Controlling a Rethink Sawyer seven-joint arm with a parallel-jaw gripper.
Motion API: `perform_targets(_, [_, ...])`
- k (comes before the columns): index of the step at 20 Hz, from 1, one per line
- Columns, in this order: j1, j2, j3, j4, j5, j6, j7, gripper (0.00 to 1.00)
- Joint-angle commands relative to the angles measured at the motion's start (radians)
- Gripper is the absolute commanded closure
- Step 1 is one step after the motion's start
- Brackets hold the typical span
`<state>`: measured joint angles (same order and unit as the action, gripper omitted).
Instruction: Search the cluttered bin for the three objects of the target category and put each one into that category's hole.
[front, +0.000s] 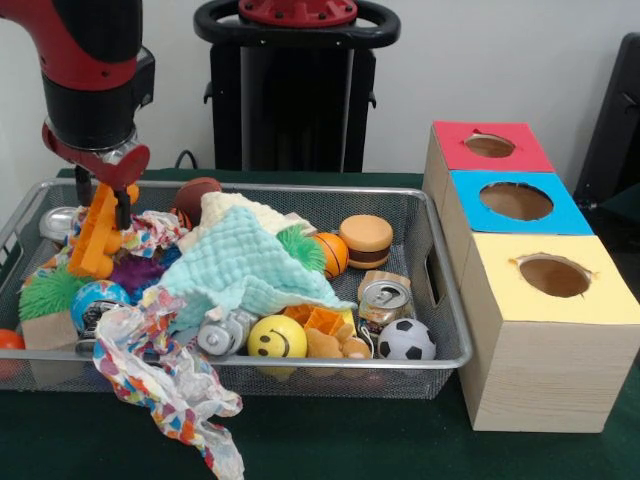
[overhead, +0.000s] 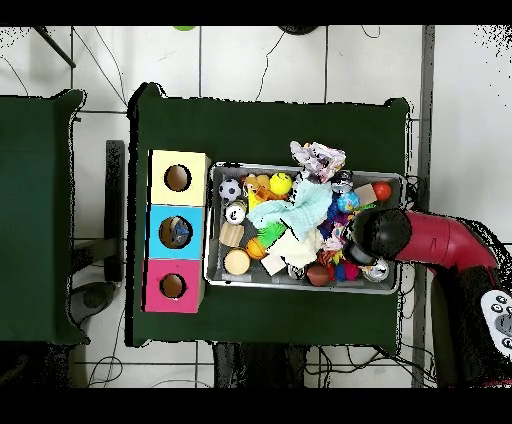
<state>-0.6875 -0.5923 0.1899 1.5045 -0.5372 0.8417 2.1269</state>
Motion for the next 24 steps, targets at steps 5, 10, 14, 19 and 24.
perform_targets(5, [-0.001, -0.045, 0.123, 0.088, 0.011, 0.021, -0.210, 0.00])
perform_targets(10, [0.000, -0.071, 0.132, 0.096, 0.013, 0.003, -0.196, 0.00])
perform_targets(14, [0.003, -0.101, 0.146, 0.106, 0.032, 0.009, -0.180, 0.00])
perform_targets(19, [0.007, -0.119, 0.159, 0.133, 0.063, -0.005, -0.136, 0.00])
perform_targets(24, [0.035, -0.127, 0.159, 0.145, 0.093, -0.023, -0.065, 0.00])
